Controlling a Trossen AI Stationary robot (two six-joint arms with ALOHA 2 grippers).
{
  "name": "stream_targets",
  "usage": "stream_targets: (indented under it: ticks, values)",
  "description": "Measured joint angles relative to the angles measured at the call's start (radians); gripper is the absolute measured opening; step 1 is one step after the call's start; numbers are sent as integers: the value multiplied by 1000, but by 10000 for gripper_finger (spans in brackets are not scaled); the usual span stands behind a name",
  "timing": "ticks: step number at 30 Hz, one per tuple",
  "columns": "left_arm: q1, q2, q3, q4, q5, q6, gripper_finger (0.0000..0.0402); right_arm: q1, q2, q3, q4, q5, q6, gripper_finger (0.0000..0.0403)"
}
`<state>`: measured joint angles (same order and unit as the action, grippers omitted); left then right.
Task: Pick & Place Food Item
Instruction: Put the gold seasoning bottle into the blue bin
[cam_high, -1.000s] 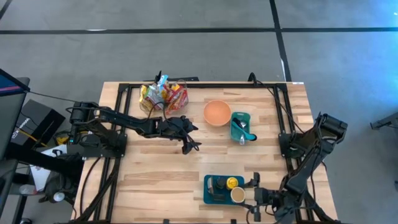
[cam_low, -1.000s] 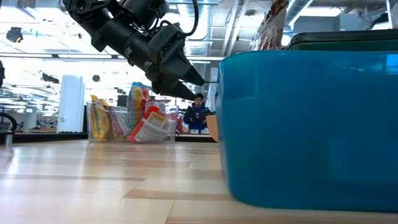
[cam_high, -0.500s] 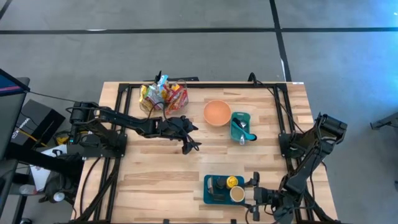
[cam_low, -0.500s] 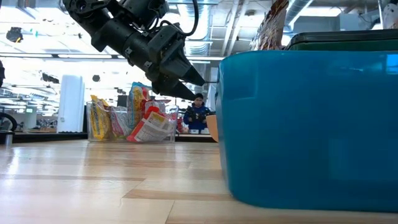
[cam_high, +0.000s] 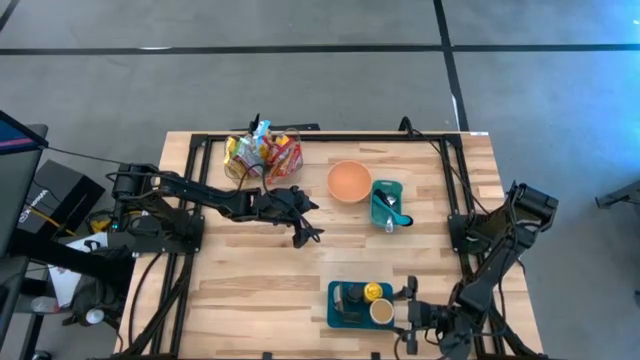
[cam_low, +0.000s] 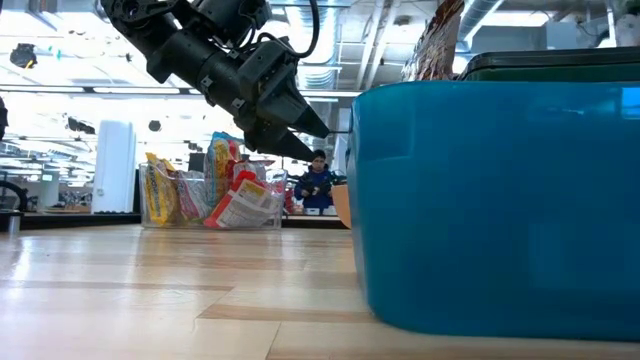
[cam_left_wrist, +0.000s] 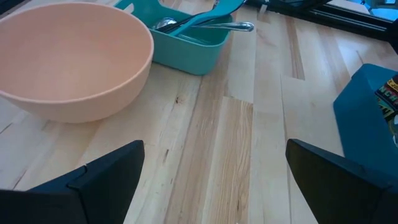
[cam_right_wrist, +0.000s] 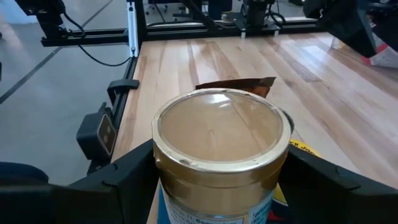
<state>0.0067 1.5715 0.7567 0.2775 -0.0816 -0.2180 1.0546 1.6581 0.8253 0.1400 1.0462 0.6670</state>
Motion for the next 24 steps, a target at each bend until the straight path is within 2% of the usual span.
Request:
stream_targets:
  ticks: [8, 15, 24]
  values:
    - [0, 0, 0, 0, 0, 0, 387, -2, 64, 0, 40, 3, 14, 282]
    - [0, 0, 0, 0, 0, 0, 387, -2, 65, 0, 49, 8, 22, 282]
    - [0, 0, 0, 0, 0, 0, 387, -30, 64, 0, 15, -71, 75, 282]
